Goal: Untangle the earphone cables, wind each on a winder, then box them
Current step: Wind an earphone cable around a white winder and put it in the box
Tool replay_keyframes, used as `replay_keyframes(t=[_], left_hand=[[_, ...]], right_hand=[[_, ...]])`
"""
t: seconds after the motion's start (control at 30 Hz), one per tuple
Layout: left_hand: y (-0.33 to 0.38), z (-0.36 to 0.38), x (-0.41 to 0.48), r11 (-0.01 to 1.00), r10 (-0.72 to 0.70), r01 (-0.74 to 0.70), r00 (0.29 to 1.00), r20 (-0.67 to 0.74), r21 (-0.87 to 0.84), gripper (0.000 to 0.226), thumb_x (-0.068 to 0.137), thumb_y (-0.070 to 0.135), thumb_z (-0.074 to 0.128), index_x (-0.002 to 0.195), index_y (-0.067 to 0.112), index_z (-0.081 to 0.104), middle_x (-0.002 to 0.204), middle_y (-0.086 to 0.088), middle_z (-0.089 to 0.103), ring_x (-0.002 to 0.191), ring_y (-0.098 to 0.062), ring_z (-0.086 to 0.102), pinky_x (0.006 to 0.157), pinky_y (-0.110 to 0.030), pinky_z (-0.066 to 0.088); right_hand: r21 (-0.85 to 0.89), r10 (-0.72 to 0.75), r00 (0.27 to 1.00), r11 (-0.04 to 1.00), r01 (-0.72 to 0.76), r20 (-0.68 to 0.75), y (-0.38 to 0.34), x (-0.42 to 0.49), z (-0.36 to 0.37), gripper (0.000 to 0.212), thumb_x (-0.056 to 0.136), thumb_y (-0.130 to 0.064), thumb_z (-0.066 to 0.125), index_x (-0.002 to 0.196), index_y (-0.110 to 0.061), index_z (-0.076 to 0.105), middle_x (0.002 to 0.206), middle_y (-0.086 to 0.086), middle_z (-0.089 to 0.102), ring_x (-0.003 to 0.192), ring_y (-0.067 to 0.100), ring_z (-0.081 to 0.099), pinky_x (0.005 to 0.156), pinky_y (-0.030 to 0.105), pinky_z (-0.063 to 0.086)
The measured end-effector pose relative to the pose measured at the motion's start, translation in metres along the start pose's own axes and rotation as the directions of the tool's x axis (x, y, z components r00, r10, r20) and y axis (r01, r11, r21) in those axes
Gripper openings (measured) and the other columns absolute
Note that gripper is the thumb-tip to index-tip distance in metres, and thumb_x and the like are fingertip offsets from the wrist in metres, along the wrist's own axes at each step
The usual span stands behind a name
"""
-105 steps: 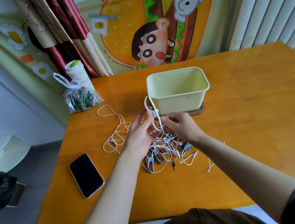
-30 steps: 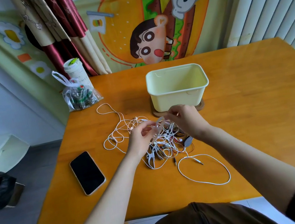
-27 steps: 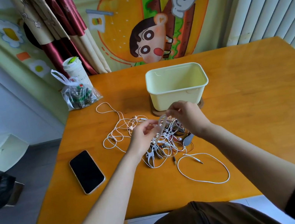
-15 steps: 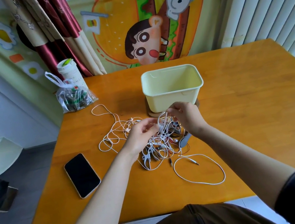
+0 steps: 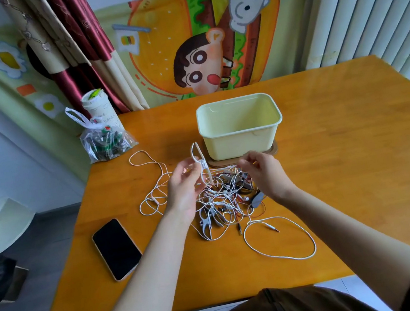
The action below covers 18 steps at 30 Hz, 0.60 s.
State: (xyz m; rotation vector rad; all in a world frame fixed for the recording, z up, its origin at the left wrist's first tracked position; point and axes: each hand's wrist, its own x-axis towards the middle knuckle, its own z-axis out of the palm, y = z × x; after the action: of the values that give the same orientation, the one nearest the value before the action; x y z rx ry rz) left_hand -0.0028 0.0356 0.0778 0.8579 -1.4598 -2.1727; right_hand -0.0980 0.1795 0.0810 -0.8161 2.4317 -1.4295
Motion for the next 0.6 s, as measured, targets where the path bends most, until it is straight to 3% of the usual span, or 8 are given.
replay_keyframes(t=[0.13, 0.23, 0.3, 0.4, 0.47, 0.6], left_hand=[[-0.008, -0.004, 0.005, 0.972, 0.066, -0.043, 0.993, -0.093, 0.232, 0.009, 0.092, 0.014, 0.059, 0.1, 0.018, 0.061, 0.092, -0.009, 0.063, 0.085, -0.024, 0.057, 0.08, -0.036, 0.05], [-0.014, -0.001, 0.002, 0.874, 0.143, -0.114, 0.989, -0.025, 0.472, 0.01, 0.091, 0.016, 0.062, 0.099, 0.021, 0.063, 0.096, -0.006, 0.067, 0.09, -0.022, 0.062, 0.08, -0.035, 0.053], [-0.016, -0.002, -0.002, 0.828, 0.152, -0.155, 0.987, 0.05, 0.538, 0.011, 0.09, 0.016, 0.063, 0.097, 0.024, 0.063, 0.097, -0.005, 0.067, 0.094, -0.021, 0.063, 0.083, -0.035, 0.053], [-0.018, -0.005, -0.007, 0.804, 0.127, -0.192, 0.98, 0.152, 0.564, 0.013, 0.09, 0.014, 0.062, 0.1, 0.023, 0.064, 0.088, 0.0, 0.066, 0.087, -0.017, 0.062, 0.075, -0.025, 0.05], [-0.017, -0.005, -0.012, 0.839, 0.089, -0.187, 0.974, 0.21, 0.512, 0.013, 0.091, 0.013, 0.061, 0.101, 0.021, 0.063, 0.079, 0.004, 0.063, 0.078, -0.01, 0.06, 0.069, -0.015, 0.046], [-0.014, -0.003, -0.017, 0.901, 0.022, -0.139, 0.961, 0.276, 0.412, 0.014, 0.091, 0.016, 0.059, 0.1, 0.025, 0.062, 0.092, -0.004, 0.065, 0.085, -0.012, 0.06, 0.072, -0.016, 0.048]], right_hand=[[-0.134, -0.225, 0.956, 0.959, 0.251, 0.188, -0.012, -0.009, 0.006, 0.013, 0.093, -0.006, 0.053, 0.084, -0.01, 0.06, 0.078, -0.005, 0.054, 0.069, 0.007, 0.048, 0.061, 0.008, 0.035], [-0.161, -0.289, 0.93, 0.931, 0.329, 0.228, -0.02, -0.007, 0.006, 0.009, 0.091, -0.009, 0.055, 0.085, -0.007, 0.062, 0.08, -0.003, 0.054, 0.072, 0.013, 0.049, 0.06, 0.015, 0.033], [-0.179, -0.289, 0.92, 0.923, 0.341, 0.263, -0.024, -0.003, 0.0, 0.008, 0.088, -0.017, 0.062, 0.086, -0.009, 0.064, 0.08, -0.004, 0.053, 0.07, 0.011, 0.05, 0.059, 0.011, 0.033], [-0.222, -0.268, 0.916, 0.914, 0.339, 0.297, -0.024, 0.006, -0.011, 0.011, 0.086, -0.019, 0.067, 0.089, -0.009, 0.068, 0.084, -0.002, 0.054, 0.073, 0.01, 0.052, 0.06, 0.008, 0.035], [-0.234, -0.251, 0.933, 0.92, 0.313, 0.259, -0.023, 0.012, -0.017, 0.01, 0.086, -0.017, 0.067, 0.089, -0.008, 0.069, 0.086, 0.0, 0.055, 0.076, 0.013, 0.055, 0.06, 0.008, 0.036], [-0.157, -0.191, 0.966, 0.963, 0.219, 0.173, -0.02, 0.016, -0.021, 0.009, 0.085, -0.017, 0.068, 0.087, -0.009, 0.07, 0.084, -0.001, 0.056, 0.076, 0.011, 0.055, 0.062, 0.007, 0.037]])
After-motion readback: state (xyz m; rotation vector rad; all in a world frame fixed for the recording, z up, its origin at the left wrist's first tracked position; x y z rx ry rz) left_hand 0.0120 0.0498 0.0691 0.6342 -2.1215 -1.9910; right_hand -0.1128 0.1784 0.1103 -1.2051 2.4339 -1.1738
